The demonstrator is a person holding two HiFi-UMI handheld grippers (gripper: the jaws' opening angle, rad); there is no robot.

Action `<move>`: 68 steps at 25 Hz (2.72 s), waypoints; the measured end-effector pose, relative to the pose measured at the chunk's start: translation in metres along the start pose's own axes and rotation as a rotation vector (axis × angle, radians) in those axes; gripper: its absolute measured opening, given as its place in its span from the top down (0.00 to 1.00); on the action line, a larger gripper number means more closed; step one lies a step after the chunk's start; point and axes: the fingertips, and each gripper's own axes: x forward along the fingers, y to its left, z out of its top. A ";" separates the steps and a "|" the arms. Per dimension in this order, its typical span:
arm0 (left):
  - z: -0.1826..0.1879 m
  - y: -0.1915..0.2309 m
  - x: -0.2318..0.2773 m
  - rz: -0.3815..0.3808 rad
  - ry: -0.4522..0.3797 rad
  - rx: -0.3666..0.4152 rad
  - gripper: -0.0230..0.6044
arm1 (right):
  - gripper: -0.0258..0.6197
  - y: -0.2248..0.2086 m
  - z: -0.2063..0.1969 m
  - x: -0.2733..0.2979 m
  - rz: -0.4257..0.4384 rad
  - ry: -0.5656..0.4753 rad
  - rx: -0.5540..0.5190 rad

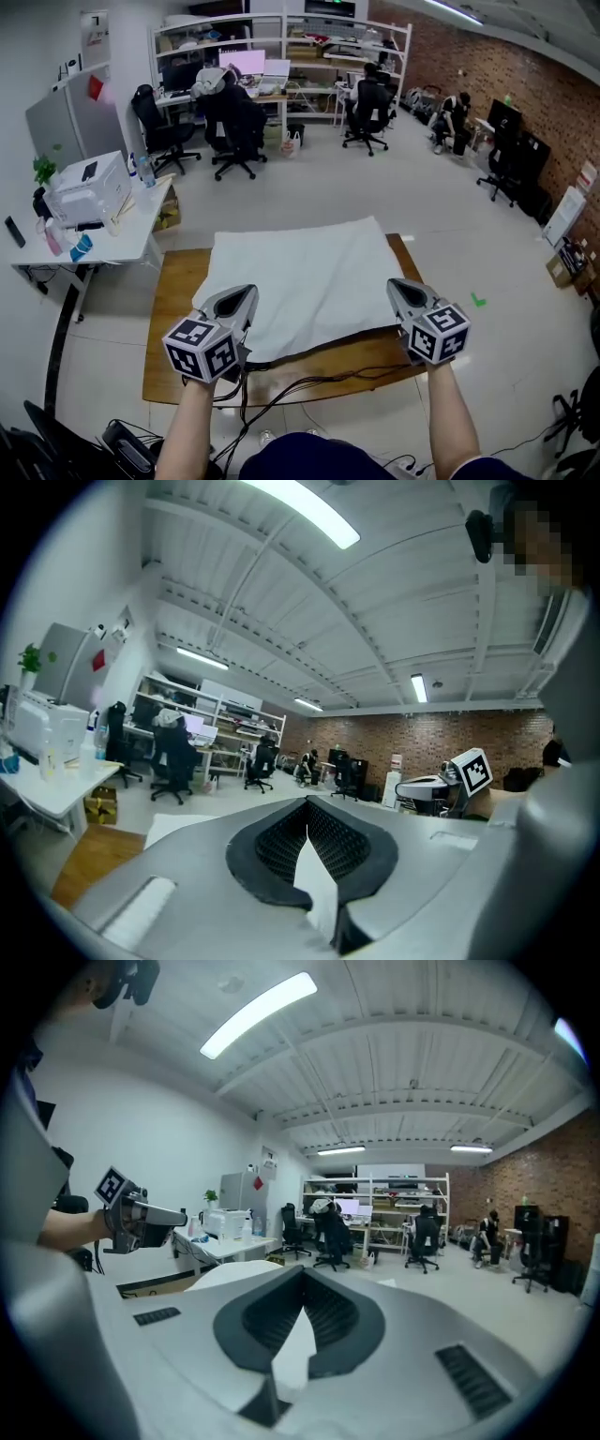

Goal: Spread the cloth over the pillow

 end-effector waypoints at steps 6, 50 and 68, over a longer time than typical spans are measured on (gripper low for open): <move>-0.036 -0.035 0.041 -0.075 0.100 -0.009 0.96 | 0.93 -0.057 -0.059 -0.020 -0.131 0.102 0.060; -0.133 -0.091 0.083 -0.090 0.300 -0.104 0.96 | 0.92 -0.189 -0.248 -0.013 -0.319 0.449 0.313; -0.112 -0.068 0.065 -0.041 0.247 -0.094 0.96 | 0.81 -0.210 -0.198 -0.057 -0.503 0.320 0.291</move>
